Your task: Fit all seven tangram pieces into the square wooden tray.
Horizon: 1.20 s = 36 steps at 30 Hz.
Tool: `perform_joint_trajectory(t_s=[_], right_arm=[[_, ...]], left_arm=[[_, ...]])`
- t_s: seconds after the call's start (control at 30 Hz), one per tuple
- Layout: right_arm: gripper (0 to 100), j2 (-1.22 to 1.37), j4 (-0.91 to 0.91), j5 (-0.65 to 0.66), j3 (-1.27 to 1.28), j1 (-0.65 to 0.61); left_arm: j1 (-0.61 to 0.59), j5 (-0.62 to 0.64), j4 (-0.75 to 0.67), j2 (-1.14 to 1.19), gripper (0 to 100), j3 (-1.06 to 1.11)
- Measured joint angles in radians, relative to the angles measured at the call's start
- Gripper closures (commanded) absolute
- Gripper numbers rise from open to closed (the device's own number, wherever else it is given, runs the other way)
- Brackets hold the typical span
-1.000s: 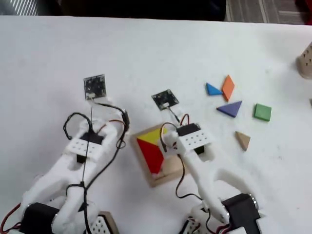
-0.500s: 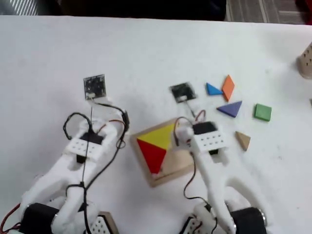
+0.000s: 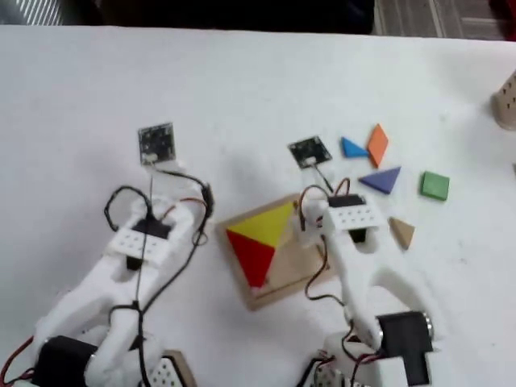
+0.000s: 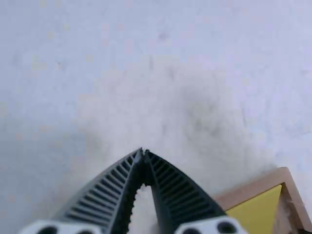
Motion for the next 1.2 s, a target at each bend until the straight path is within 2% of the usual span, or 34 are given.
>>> perform_joint_trajectory(t_s=[0.2,0.4,0.8,1.0,1.13,1.2], right_arm=[[88.2,0.014,0.000,0.011,0.000,0.003],[88.3,0.025,0.000,0.087,-0.002,0.003],[87.9,0.026,0.005,0.097,-0.009,0.003],[88.5,0.098,0.060,0.100,-0.091,0.003],[99.0,0.181,0.143,0.144,-0.186,0.011],[97.2,0.216,0.173,0.149,-0.227,0.018]], left_arm=[[0.000,0.000,0.000,0.000,98,0.000],[0.000,0.000,0.000,0.000,98,0.000],[0.000,0.000,0.000,0.000,98,0.000],[-0.005,0.000,0.000,0.000,98,0.000],[-0.005,0.000,0.000,0.000,98,0.000],[-0.005,0.000,0.000,0.000,98,0.000]])
